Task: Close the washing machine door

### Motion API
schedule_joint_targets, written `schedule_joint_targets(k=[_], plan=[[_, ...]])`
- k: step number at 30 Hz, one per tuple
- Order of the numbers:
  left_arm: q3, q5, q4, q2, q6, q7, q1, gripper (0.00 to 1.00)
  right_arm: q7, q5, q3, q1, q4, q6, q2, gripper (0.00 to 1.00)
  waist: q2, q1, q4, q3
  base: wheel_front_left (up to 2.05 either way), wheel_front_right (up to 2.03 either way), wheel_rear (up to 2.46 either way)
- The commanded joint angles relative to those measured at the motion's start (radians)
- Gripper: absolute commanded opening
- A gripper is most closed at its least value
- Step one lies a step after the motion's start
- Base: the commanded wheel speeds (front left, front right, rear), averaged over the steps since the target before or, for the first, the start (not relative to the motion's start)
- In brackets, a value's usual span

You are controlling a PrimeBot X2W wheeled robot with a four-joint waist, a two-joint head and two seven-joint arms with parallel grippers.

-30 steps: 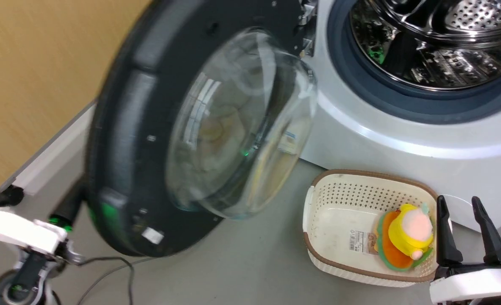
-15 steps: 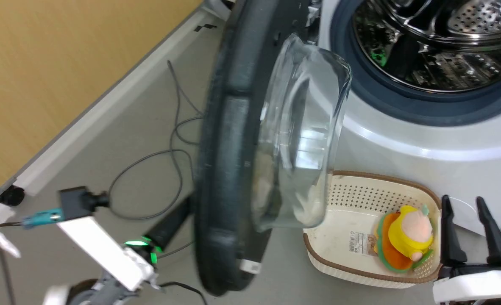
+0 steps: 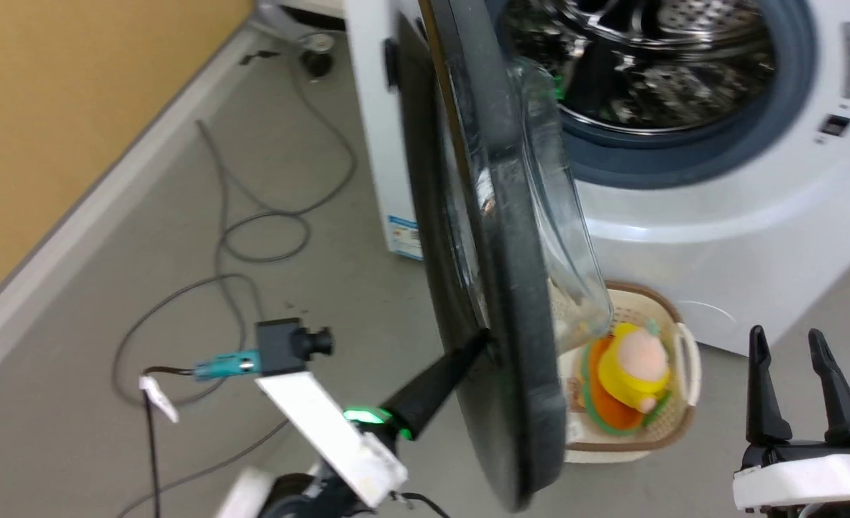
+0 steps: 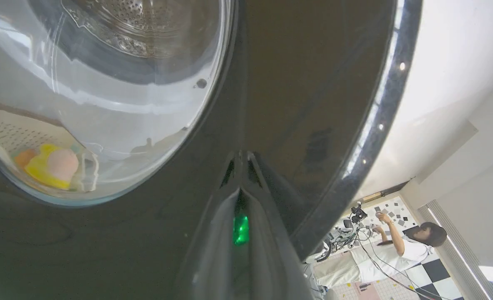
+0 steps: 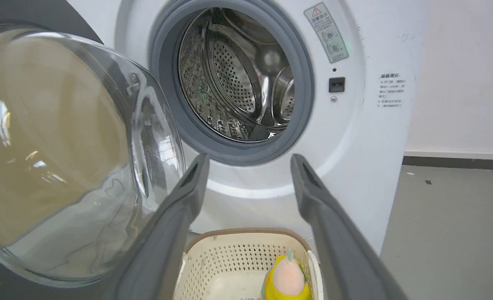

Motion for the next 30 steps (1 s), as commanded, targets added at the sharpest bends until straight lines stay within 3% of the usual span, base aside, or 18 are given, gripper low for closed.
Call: schedule_joint_targets(k=[1,15,23,28,30], plan=[[-0.019,0.009,0.007,0.002,-0.005,-0.015,-0.021,0.00,-0.004,-0.003,0.000,-0.018,0.001,0.001,0.002,1.00,0.0000,-0.0001,-0.033,0.000,0.00,0.00,0.00],[-0.303,-0.008,0.167,0.009,-0.005,-0.282,-0.126,0.00,-0.004,0.030,0.001,-0.025,0.016,0.001,0.002,1.00,0.0000,-0.0001,-0.150,0.001,0.00,0.00,0.00],[-0.355,0.027,0.203,0.103,-0.005,-0.448,-0.199,0.00,-0.004,0.025,0.002,-0.020,0.004,0.001,0.002,1.00,0.0000,-0.0001,-0.157,-0.012,0.00,0.00,0.00],[-0.333,0.206,0.270,0.201,-0.005,-0.583,-0.258,0.00,-0.004,0.005,-0.010,-0.027,-0.025,0.001,0.002,1.00,0.0000,-0.0001,-0.146,-0.023,0.00,0.00,0.00],[-0.254,0.331,0.322,0.207,0.039,-0.597,-0.272,0.00,-0.004,0.001,-0.019,-0.035,-0.037,0.001,0.002,1.00,0.0000,-0.0001,-0.139,-0.027,0.00,0.00,0.00]])
